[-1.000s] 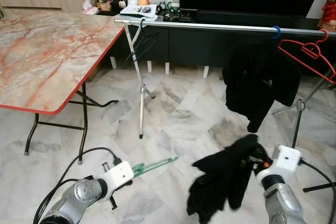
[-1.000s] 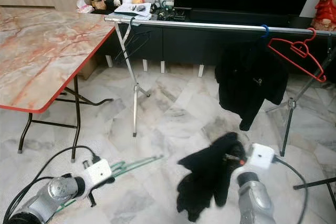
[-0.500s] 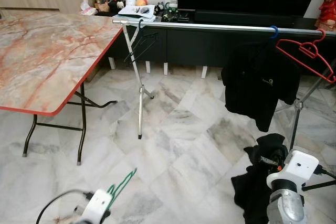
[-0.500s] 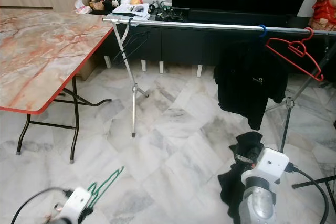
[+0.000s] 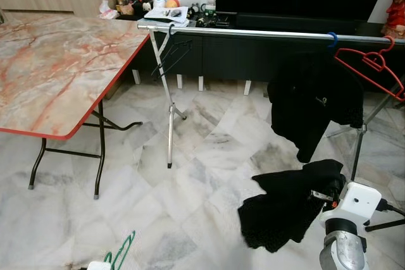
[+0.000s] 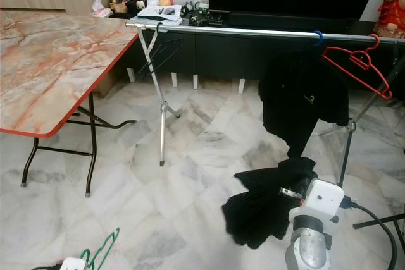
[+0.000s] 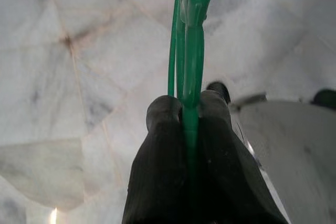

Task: Hang hanger

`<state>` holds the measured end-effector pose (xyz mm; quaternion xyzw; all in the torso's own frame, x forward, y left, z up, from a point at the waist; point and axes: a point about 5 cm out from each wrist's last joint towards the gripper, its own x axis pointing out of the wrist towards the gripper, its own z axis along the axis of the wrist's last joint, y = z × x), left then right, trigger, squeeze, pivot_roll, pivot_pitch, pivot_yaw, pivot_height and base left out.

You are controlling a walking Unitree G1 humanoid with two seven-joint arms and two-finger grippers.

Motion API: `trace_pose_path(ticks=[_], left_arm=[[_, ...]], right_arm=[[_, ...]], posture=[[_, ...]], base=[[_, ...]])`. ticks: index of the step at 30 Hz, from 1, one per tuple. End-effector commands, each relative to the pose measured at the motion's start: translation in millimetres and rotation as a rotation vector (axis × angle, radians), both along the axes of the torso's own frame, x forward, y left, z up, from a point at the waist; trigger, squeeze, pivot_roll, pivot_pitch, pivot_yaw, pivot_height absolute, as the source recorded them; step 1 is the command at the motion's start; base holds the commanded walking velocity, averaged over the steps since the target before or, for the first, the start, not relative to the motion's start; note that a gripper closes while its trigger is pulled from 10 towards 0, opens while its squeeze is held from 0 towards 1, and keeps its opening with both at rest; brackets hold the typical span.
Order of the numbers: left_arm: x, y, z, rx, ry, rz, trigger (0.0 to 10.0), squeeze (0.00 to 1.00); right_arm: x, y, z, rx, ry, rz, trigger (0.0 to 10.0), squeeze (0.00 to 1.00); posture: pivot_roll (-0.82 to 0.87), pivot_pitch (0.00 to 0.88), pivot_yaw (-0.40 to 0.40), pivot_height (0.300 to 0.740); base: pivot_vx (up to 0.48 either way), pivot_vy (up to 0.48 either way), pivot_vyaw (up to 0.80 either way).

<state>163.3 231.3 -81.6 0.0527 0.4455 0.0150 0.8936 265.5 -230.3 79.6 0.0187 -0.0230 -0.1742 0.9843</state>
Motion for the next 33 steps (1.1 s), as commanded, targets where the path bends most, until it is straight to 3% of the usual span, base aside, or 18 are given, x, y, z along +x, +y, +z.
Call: trace_pose_path(ticks=[1, 16, 24, 33], left_arm=[[-6.8, 2.2, -3, -0.001, 0.030, 0.016, 10.0, 0.00], [-3.4, 9.0, 0, 0.026, 0.022, 0.042, 10.0, 0.00], [-6.9, 7.6, -2, 0.022, 0.032, 0.065, 10.0, 0.00], [-18.3, 8.0, -7, 0.030, 0.087, 0.053, 10.0, 0.00]], right_arm=[[1.9, 0.6, 10, -0.012, -0.037, -0.004, 10.0, 0.00], [-17.3, 10.9, 0, -0.080, 0.021, 0.018, 10.0, 0.00], [-14.8, 5.8, 2, -0.107, 0.032, 0.024, 10.0, 0.00], [-10.6, 14.4, 1, -0.102, 0.035, 0.039, 10.0, 0.00]], posture=[[0.04, 0.034, 0.034, 0.740], [0.03, 0.000, 0.035, 0.740], [0.03, 0.000, 0.023, 0.740], [0.03, 0.000, 0.032, 0.740]], base=[[0.000, 0.000, 0.00], [0.000, 0.000, 0.00], [0.000, 0.000, 0.00], [0.000, 0.330, 0.00]])
